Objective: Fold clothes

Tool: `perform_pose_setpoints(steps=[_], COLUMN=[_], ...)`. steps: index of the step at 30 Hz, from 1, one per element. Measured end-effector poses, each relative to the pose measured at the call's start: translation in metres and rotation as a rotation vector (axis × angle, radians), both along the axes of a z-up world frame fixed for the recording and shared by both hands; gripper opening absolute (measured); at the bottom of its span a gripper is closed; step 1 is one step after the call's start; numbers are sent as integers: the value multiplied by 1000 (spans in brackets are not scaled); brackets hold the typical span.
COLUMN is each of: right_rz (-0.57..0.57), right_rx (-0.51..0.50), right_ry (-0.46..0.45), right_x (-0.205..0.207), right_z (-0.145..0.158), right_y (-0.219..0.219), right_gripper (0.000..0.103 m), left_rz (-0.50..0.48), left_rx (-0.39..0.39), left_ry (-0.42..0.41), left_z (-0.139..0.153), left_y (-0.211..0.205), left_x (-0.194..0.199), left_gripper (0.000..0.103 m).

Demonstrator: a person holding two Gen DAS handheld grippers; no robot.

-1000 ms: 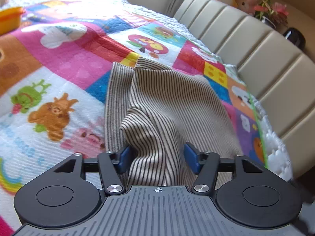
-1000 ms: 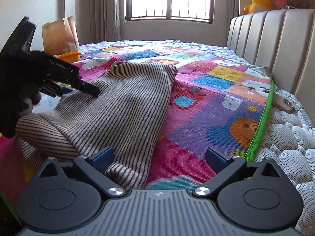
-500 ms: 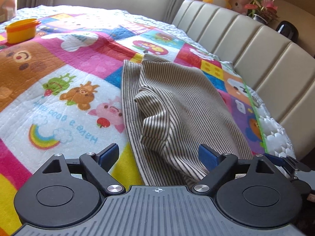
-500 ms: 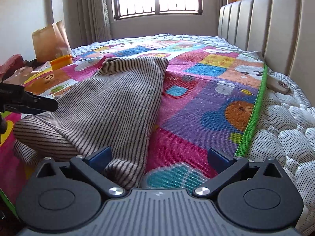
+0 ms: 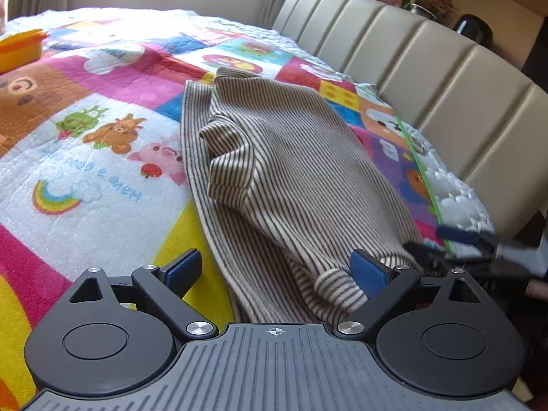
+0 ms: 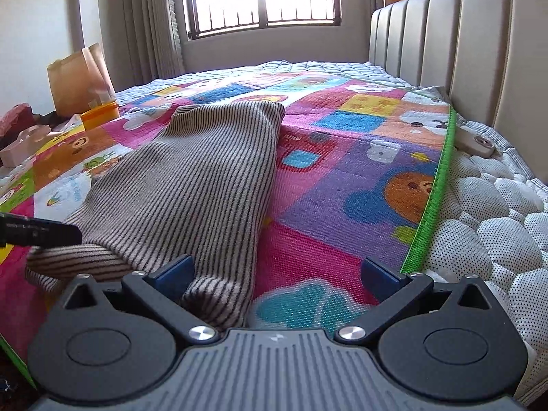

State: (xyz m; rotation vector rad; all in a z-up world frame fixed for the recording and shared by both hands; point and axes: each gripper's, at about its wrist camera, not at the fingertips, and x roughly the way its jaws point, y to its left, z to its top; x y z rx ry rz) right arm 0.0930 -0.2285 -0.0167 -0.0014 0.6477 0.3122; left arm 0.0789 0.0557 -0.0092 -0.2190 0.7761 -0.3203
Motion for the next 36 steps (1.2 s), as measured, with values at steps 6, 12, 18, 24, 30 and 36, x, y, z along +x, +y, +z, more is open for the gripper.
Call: perform_pose_setpoints(steps=[6,12,18,24,30,36], right_rz=[80,169,417,643,549,463], right_rx=[48,-26,-65,-294,-226,-21], right_ry=[-134,-37,-165,-238,-188,-45], right_x=[-9,1,-26,-55,-37,-12], right_z=[25,-2,38,6,9,16], right_y=[7,22,41,101,99,70], right_gripper=[103,103,89,90,85,85], left_rz=[-12,-4,151,131,-30,-142], left_rx=[34,62,3,5,73,157], left_ry=[-12,-21,-64,-112,-152,-116], left_z=[-1,7,18,29,35,23], left_y=[-2,7,43,48,28,8], left_x=[-16,-25,-28,-34,-45,-42], left_gripper=[97,100,102,103,103,103])
